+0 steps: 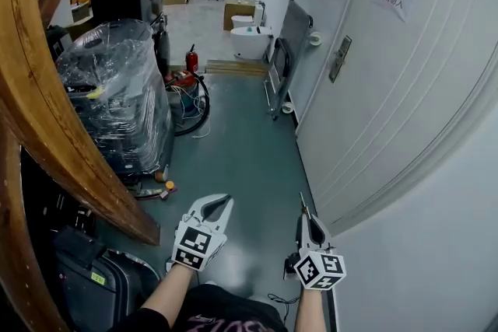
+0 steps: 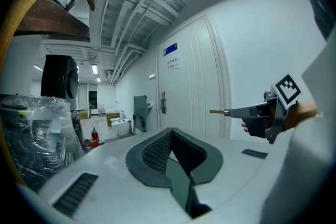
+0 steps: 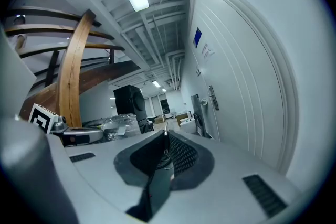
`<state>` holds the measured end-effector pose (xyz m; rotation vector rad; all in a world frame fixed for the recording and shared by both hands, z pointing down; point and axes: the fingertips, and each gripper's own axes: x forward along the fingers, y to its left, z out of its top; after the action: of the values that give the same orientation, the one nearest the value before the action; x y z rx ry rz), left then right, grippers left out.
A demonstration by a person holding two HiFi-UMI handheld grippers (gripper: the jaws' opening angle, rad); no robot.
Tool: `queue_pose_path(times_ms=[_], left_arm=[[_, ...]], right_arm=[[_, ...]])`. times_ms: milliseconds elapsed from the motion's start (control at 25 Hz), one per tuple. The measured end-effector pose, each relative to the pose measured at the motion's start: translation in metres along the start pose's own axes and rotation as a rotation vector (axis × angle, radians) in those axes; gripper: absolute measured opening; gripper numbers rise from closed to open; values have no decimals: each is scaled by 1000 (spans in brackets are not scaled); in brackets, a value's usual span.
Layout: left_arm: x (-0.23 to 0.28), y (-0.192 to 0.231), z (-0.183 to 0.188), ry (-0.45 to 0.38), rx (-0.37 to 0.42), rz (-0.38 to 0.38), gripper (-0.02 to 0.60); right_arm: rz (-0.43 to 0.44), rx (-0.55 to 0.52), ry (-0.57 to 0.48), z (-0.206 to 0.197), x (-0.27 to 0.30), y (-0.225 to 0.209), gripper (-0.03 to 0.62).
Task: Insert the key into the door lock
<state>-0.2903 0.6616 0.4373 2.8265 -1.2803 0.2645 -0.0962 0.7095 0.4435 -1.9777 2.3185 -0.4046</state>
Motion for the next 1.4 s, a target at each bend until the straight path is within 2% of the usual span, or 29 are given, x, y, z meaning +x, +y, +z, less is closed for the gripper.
queue_pose_path(times_ms=[320,720,1400], left_arm=[[-5,22,-16,23,-4,-22,12],[29,48,-18,21,-4,-17,12],[195,95,-10,60,12,-45,12]], right_arm=[[4,-6,2,-6,20,24,80],[-4,-9,-7,-5,65,12,80],[-41,15,-1,17,197,-87,80]])
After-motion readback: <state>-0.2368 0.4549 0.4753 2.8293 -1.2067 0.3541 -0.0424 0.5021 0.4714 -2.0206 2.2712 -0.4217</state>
